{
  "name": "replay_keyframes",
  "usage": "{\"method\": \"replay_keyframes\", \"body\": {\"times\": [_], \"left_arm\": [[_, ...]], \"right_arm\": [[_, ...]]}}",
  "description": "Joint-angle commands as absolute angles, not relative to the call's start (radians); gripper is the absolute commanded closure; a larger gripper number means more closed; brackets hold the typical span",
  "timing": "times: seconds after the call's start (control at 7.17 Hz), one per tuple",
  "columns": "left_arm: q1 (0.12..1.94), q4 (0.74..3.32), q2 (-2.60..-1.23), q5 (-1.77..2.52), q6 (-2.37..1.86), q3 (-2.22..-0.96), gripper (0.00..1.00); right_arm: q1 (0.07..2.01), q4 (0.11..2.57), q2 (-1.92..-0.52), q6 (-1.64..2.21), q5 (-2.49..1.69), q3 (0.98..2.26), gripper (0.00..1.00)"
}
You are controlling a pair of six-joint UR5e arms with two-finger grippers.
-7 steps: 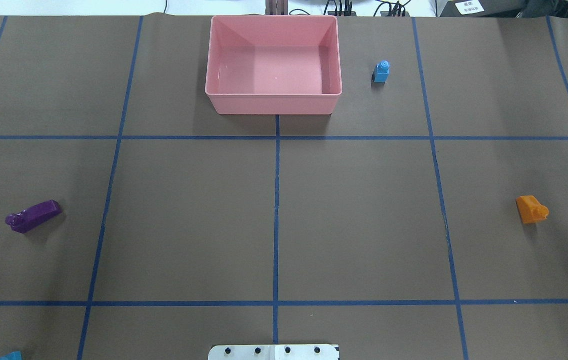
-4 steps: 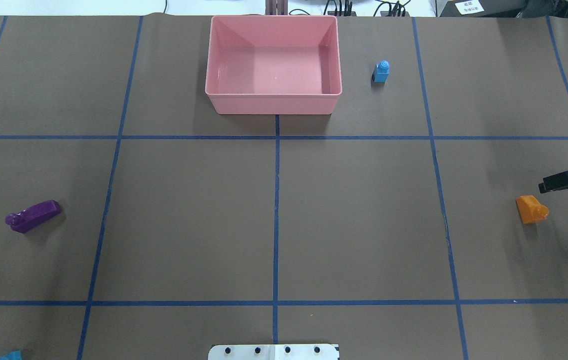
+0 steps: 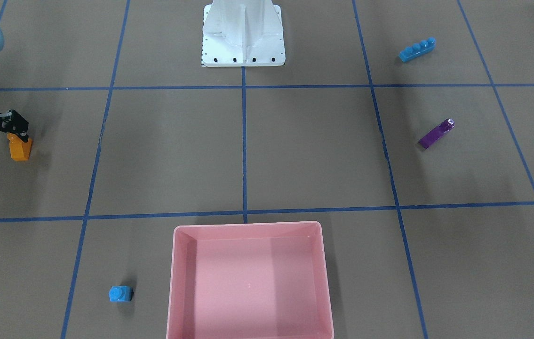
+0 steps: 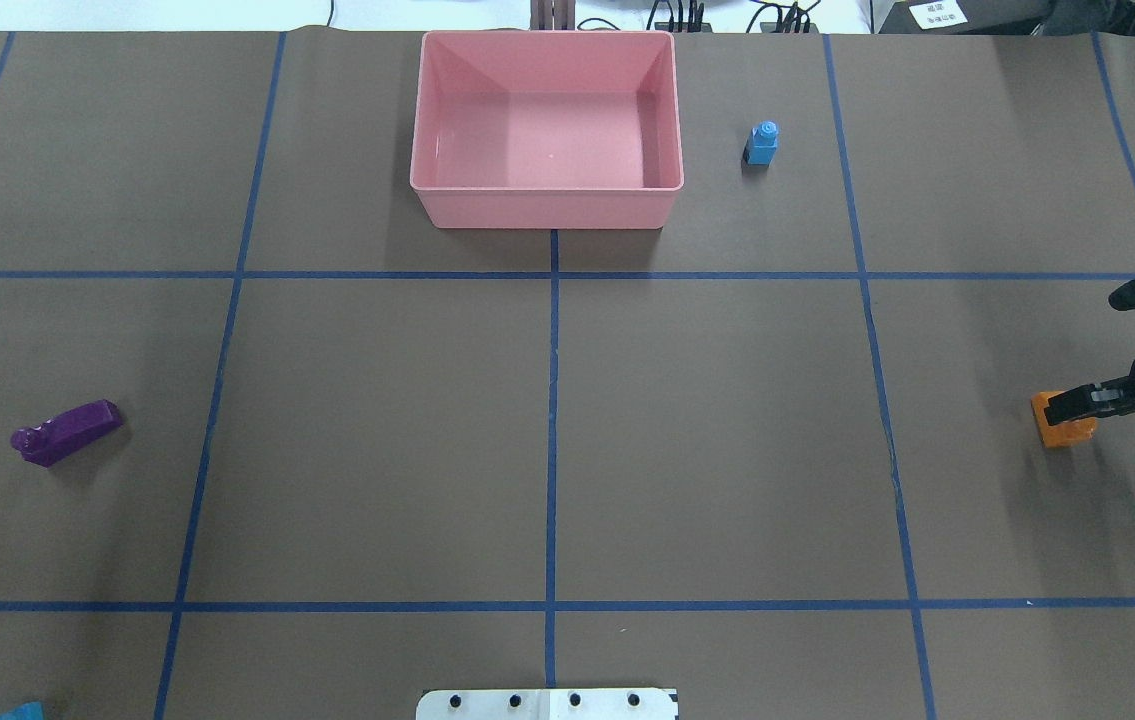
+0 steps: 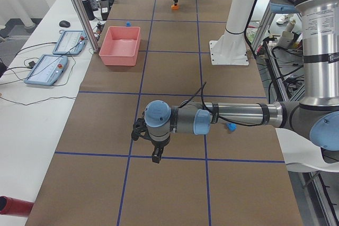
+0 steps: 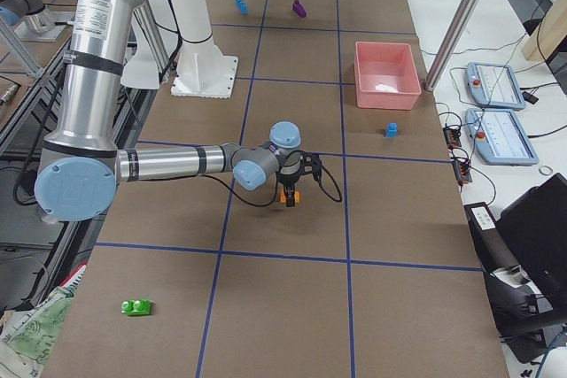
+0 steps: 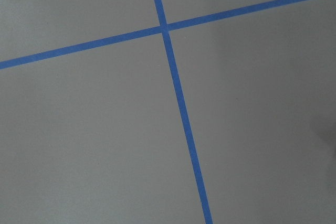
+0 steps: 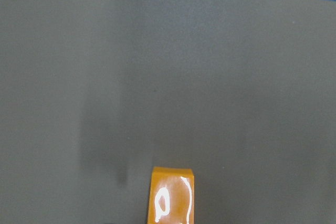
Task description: Put all blocks into box
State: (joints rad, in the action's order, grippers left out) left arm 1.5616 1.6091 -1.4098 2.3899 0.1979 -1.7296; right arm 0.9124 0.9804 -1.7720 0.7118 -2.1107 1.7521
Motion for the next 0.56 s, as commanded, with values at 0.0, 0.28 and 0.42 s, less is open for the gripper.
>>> {"method": "replay_keyframes", "body": {"times": [0.0, 0.28, 0.42], "left_arm": [[1.562, 1.609, -1.41, 2.39, 0.198, -1.73, 0.0], [1.562, 1.609, -1.41, 2.39, 0.198, -1.73, 0.0], [1.562, 1.609, -1.41, 2.39, 0.198, -1.73, 0.0]], "right_arm": [[0.888, 0.98, -1.756, 0.712, -2.109, 1.727, 0.61], [0.888, 0.982, -1.755, 0.712, -2.111, 1.739, 1.0], [0.891, 0.986, -1.75, 0.712, -2.117, 1.768, 1.0]]}}
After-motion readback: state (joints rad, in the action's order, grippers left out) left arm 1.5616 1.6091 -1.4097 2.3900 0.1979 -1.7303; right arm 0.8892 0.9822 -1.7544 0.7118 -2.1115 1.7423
